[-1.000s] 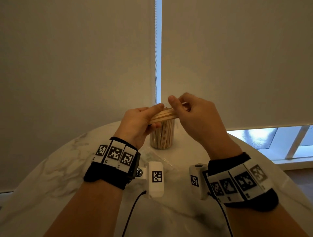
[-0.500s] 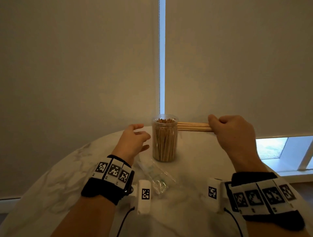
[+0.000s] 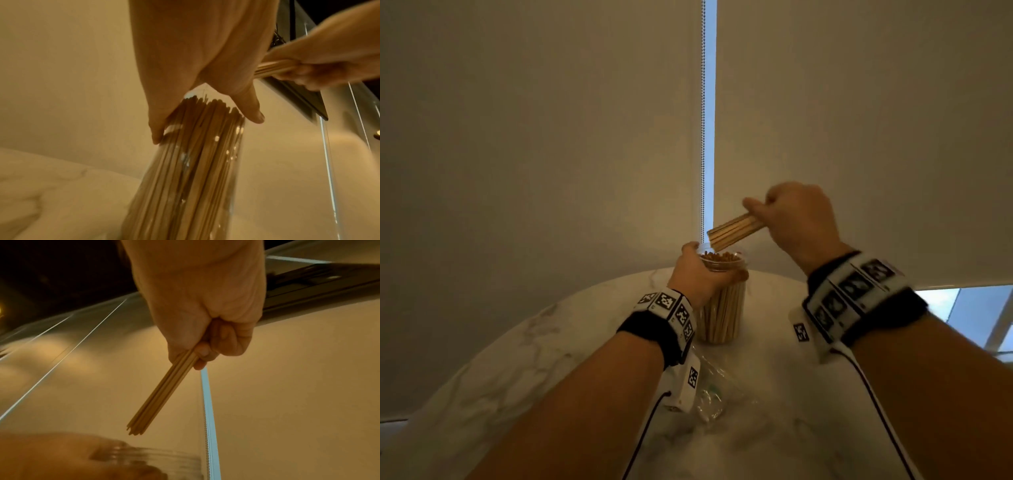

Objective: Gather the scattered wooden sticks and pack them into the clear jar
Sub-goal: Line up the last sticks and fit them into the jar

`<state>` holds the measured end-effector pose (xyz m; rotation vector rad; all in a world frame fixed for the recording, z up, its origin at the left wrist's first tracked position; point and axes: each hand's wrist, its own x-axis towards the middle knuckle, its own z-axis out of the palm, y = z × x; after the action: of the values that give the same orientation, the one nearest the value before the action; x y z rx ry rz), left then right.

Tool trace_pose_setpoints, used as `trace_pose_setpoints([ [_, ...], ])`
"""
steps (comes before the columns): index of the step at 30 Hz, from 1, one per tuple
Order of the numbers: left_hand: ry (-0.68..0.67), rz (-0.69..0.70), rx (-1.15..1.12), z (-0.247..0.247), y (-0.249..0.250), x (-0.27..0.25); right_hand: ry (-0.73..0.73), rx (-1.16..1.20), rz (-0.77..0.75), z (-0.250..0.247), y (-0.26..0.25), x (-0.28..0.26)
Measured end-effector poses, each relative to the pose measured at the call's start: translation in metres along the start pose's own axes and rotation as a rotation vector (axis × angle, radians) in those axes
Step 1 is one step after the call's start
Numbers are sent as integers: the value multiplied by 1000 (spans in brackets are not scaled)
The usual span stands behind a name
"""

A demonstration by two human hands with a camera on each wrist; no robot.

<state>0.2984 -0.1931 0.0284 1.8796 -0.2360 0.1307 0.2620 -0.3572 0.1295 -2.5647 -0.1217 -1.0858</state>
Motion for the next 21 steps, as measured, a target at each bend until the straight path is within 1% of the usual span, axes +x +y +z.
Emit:
trace_pose_setpoints([
  [2,46,42,-7,3,-8,0,-97,-121,-175,10,-13,19],
  [4,47,46,2,2,-15,1,-235,-245,-307,14,-25,31],
  [7,13,10,3,-1,-19,5,-388,-327,-386,21,-39,40],
  [9,1,-8,-5,0,-19,7,-456,-284,-402,25,-47,45],
  [13,5,-26,50,-1,-17,4,-581,-137,-349,30,-60,54],
  [18,23,-2,102,-2,-19,3,-598,-221,-211,44,-56,46],
  [19,24,5,100,-2,-20,3,-628,-207,-169,46,-54,44],
  [21,31,18,104,-2,-19,2,-740,-133,-79,47,-52,41],
])
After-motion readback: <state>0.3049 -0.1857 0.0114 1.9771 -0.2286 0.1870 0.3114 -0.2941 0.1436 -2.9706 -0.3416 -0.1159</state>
